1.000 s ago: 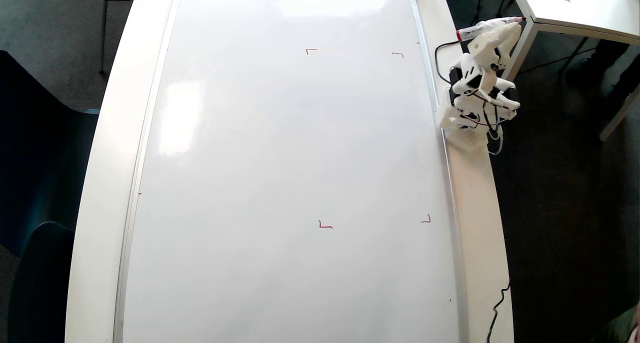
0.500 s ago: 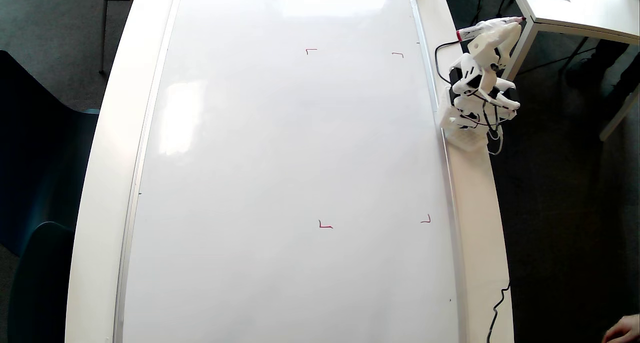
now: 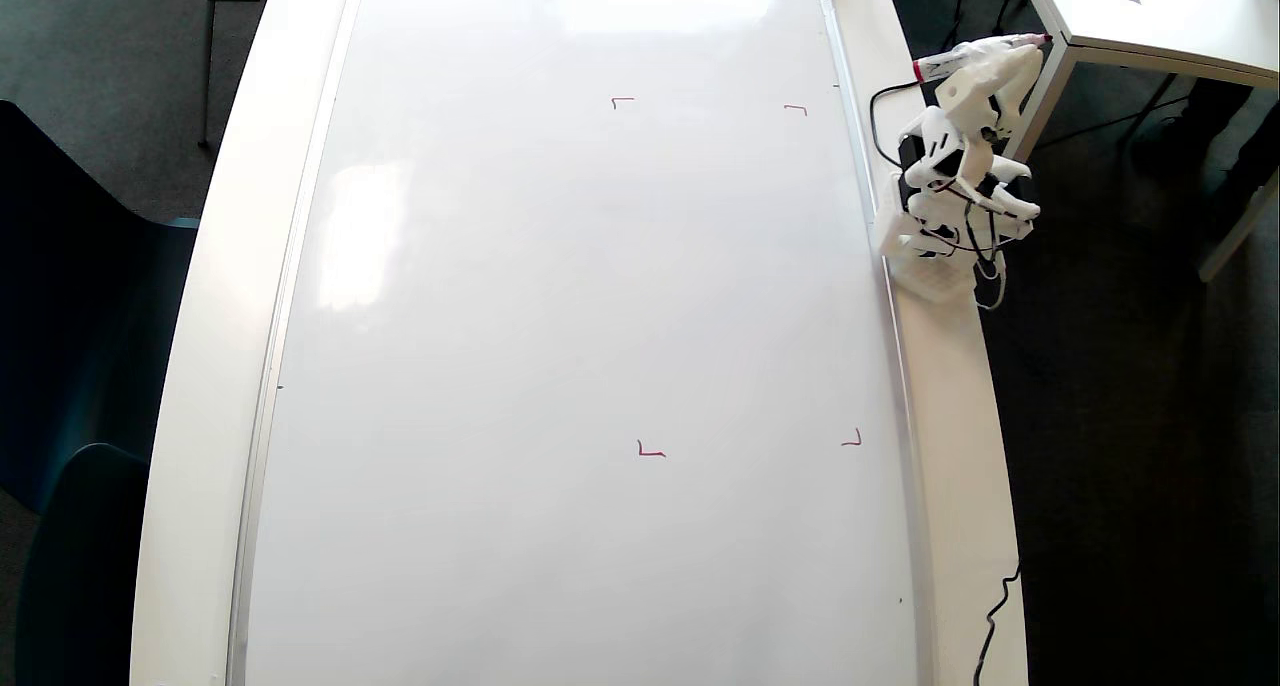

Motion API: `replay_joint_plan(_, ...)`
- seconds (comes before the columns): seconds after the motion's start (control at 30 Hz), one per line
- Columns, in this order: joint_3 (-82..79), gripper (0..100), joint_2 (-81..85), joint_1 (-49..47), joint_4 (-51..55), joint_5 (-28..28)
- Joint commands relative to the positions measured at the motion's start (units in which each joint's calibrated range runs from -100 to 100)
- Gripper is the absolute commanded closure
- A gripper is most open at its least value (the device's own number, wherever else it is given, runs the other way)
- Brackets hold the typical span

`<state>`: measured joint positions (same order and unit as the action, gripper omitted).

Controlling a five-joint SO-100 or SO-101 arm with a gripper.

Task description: Draw on a whiteboard a robot head using a pen attached to the gripper

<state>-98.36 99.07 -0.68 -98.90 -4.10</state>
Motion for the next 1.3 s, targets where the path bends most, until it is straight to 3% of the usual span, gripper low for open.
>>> replay_joint_plan(0.0,6.6,99,-0.6,0.3,8.3,3.6)
replay_joint_plan(0.27,23.9,99,-0.8,-0.1,35.2,4.3)
replay_joint_plan(0.43,34.4,99,-5.2,-0.2,46.4,4.0)
replay_joint_plan(0.83,60.4,99,-46.1,0.1,46.8,4.4)
replay_joint_plan(1.17,62.9,99,-68.8,0.2,47.0,4.4)
replay_joint_plan(1.27,63.7,99,-71.5,-0.2,52.1,4.4)
